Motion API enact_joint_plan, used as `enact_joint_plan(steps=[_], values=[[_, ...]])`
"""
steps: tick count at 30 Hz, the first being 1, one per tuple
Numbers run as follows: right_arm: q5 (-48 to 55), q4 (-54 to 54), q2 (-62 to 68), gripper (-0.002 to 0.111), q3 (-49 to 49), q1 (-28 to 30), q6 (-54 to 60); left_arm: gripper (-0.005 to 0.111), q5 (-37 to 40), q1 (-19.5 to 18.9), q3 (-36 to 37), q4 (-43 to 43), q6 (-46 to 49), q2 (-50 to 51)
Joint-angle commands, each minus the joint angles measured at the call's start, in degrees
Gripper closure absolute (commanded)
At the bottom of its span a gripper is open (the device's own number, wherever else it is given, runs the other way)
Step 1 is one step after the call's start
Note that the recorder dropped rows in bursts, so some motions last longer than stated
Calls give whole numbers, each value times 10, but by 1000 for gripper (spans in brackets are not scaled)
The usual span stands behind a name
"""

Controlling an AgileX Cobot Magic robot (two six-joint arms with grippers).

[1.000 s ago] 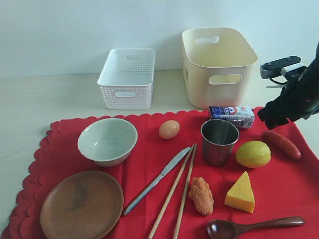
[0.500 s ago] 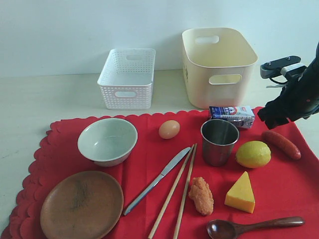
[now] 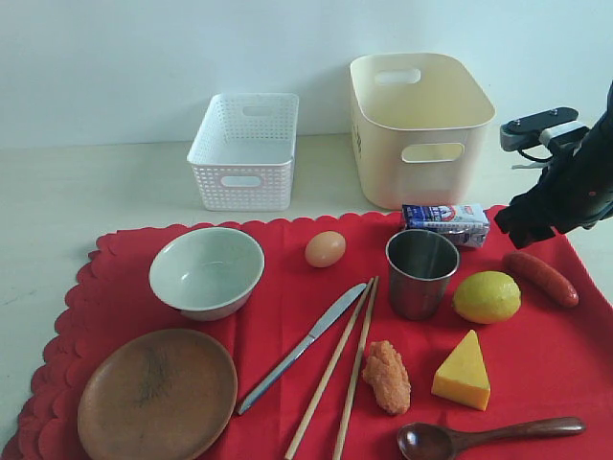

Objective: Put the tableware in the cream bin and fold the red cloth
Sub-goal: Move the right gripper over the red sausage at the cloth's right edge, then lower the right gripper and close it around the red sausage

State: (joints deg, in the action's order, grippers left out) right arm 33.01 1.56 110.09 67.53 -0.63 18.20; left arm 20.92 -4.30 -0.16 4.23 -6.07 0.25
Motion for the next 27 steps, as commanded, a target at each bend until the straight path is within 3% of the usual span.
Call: enact_joint_plan(steps=[1, 27], values=[[-8, 1, 2, 49, 3, 0, -4, 29, -7, 4, 2, 1, -1, -3], [-13, 1, 22, 49, 3, 0, -4, 29, -7, 4, 2, 1, -1, -3]])
